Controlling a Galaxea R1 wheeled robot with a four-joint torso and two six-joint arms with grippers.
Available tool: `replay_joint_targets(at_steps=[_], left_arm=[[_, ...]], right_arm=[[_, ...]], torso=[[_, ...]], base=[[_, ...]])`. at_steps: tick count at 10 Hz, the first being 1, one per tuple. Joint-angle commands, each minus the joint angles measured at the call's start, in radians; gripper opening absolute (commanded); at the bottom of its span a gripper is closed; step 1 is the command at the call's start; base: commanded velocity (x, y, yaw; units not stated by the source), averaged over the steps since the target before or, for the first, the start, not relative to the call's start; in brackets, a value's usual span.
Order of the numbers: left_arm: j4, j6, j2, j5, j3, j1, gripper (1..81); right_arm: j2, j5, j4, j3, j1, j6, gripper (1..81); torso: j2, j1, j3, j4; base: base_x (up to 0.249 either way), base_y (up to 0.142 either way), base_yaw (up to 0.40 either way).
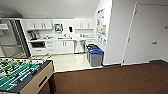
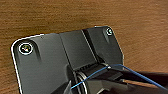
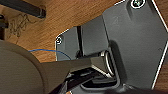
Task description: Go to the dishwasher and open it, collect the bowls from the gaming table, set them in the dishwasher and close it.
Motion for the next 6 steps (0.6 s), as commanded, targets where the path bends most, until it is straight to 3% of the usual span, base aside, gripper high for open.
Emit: replay_joint_targets(at_steps=[1,5,6], left_arm=[[0.012,0.004,-0.015,0.062,0.019,-0.051,81.1],[0.012,0.006,-0.017,0.062,0.019,-0.051,81.1],[0.012,0.006,-0.017,0.062,0.019,-0.051,81.1]], right_arm=[[-0.012,-0.045,0.000,0.013,0.041,-0.005,81.1],[-0.012,-0.045,0.000,0.013,0.041,-0.005,81.1],[-0.012,-0.046,0.000,0.013,0.041,-0.005,81.1]], torso=[[0.000,0.000,0.000,0.000],[0.000,0.000,0.000,0.000],[0.000,0.000,0.000,0.000]], base=[[0.124,0.000,0.000],[0.122,0.000,0.000],[0.092,-0.074,0.000]])
